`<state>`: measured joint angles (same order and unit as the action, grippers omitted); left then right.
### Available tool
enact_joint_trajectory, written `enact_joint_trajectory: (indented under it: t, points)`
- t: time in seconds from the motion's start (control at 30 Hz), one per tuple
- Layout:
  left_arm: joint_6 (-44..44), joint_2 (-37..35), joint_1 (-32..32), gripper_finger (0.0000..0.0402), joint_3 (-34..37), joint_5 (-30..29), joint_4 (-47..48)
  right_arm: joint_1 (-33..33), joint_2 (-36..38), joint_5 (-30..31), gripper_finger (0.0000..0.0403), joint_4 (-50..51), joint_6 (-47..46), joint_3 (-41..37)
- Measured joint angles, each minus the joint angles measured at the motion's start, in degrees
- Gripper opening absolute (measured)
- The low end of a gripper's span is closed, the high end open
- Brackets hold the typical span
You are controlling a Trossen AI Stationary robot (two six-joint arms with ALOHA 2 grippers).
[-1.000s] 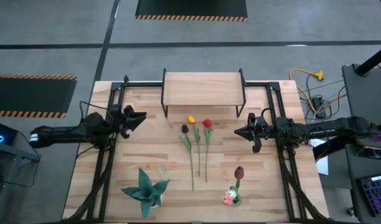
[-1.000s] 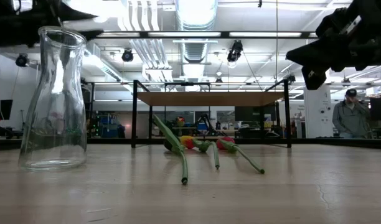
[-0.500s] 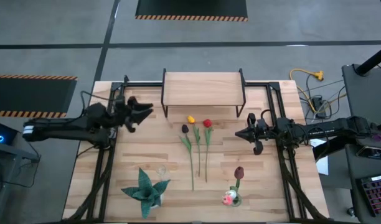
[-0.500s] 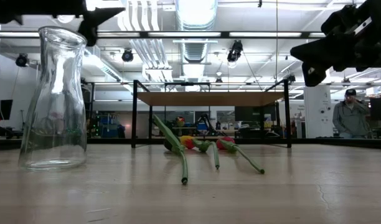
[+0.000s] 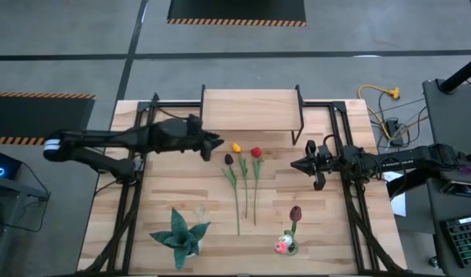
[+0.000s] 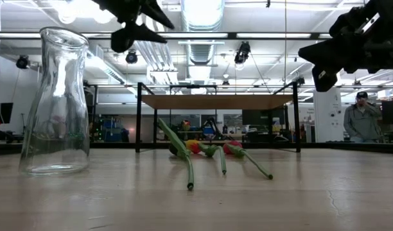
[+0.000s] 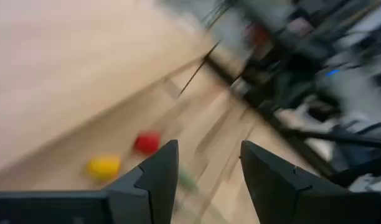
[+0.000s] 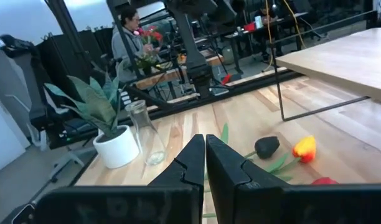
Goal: Pick and place flowers into a vace then onto a shelf
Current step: Put the black flower into the top transparent vase
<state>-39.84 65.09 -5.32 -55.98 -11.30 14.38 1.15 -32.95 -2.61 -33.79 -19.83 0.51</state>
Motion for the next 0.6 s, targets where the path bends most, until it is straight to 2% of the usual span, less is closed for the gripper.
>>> enact_joint_trajectory:
  t: [0.1, 0.2, 0.33, 0.43, 0.6]
  points:
    - [-8.24, 5.41, -0.02, 0.0157, -9.11, -0.15, 16.61, 0.0, -0.14, 0.04, 0.0008, 0.17, 0.67, 0.0]
    - [-15.95, 11.37, 0.47, 0.0157, -17.2, 1.1, 27.38, 0.0, -0.15, 0.2, 0.0008, 0.35, 0.74, 0.0]
    - [-20.25, 18.45, 0.9, 0.0157, -26.14, 8.02, 32.84, 0.0, -0.15, 1.48, 0.0008, 0.44, 0.76, 0.0]
    - [-21.22, 23.89, 1.28, 0.0157, -31.32, 8.86, 36.14, 0.0, -0.15, 2.78, 0.0008, 0.47, 0.61, 0.0]
    - [-29.26, 31.38, 2.39, 0.0157, -37.89, 8.85, 45.96, 0.04, -0.15, 3.19, 0.0008, 0.5, -1.49, 0.0]
